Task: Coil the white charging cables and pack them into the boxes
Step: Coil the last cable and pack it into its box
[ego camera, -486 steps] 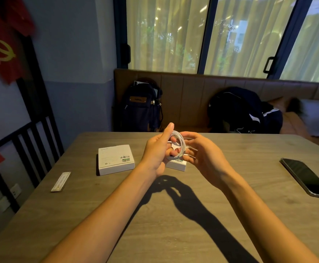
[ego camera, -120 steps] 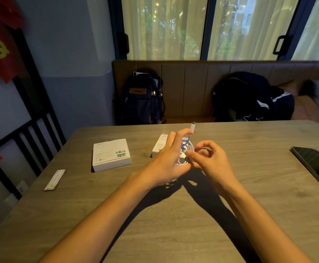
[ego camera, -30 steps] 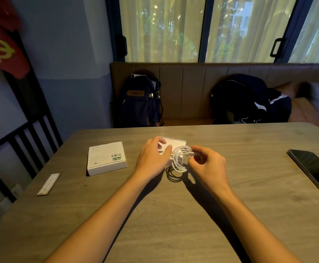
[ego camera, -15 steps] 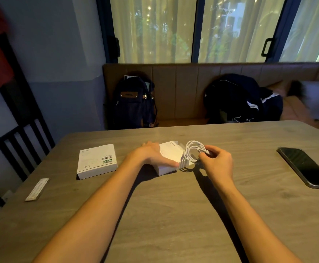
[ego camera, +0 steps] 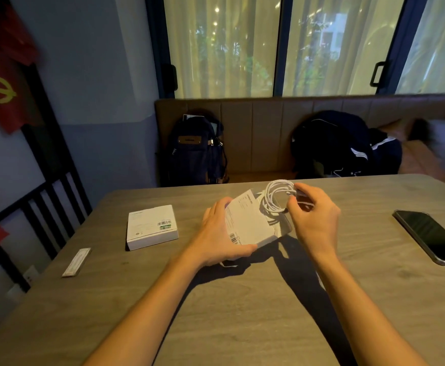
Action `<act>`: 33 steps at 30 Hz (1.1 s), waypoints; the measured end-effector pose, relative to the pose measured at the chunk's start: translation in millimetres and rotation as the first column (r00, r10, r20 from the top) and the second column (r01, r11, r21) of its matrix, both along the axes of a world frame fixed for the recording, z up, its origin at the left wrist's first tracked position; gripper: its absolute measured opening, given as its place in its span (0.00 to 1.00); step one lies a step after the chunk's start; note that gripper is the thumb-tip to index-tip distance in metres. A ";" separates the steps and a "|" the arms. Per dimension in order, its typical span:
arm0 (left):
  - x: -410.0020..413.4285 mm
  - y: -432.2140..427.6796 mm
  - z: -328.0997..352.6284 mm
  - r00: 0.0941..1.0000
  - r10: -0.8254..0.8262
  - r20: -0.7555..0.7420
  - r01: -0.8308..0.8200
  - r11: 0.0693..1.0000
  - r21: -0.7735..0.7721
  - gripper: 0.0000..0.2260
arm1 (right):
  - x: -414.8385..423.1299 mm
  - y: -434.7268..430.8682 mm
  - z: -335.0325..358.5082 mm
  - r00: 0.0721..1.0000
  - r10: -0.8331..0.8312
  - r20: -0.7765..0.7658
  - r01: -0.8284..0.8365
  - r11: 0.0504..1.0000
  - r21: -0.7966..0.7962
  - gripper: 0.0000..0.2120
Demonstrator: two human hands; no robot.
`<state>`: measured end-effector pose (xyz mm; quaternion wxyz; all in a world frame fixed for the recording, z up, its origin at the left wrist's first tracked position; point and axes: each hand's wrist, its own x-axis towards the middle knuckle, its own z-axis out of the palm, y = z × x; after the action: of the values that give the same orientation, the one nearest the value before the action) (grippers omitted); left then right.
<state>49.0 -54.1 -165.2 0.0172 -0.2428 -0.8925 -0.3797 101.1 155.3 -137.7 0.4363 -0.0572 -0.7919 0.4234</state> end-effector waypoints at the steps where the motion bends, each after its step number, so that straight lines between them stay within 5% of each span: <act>1: 3.7 1.0 -2.7 1.000 0.021 -0.009 -0.020 0.999 0.036 0.51 | 1.0 -3.4 5.2 0.999 -0.014 -0.030 0.016 0.996 0.088 0.16; 7: 19.6 9.2 -12.1 0.993 0.098 -0.061 -0.087 0.983 0.160 0.50 | -0.9 -19.9 11.8 1.000 -0.012 0.001 0.009 0.835 0.550 0.21; 17: 17.6 12.7 -22.7 0.988 0.146 -0.047 -0.129 0.957 0.261 0.47 | -4.1 -24.6 50.6 0.929 0.022 0.370 -0.267 0.732 0.627 0.12; 25: 15.8 13.5 -29.3 0.991 0.129 -0.019 -0.118 0.948 0.294 0.47 | -16.3 -27.9 62.5 0.803 0.133 0.581 -0.394 0.850 0.350 0.13; 33: 16.8 13.4 -30.9 0.990 0.142 -0.001 -0.134 0.934 0.332 0.48 | -15.4 -29.0 49.8 0.763 0.276 0.584 -0.401 0.911 0.093 0.08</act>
<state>65.8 -40.7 -196.0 0.0956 -0.1780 -0.8305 -0.5191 85.7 126.3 -87.9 0.1050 0.0133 -0.9219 0.3728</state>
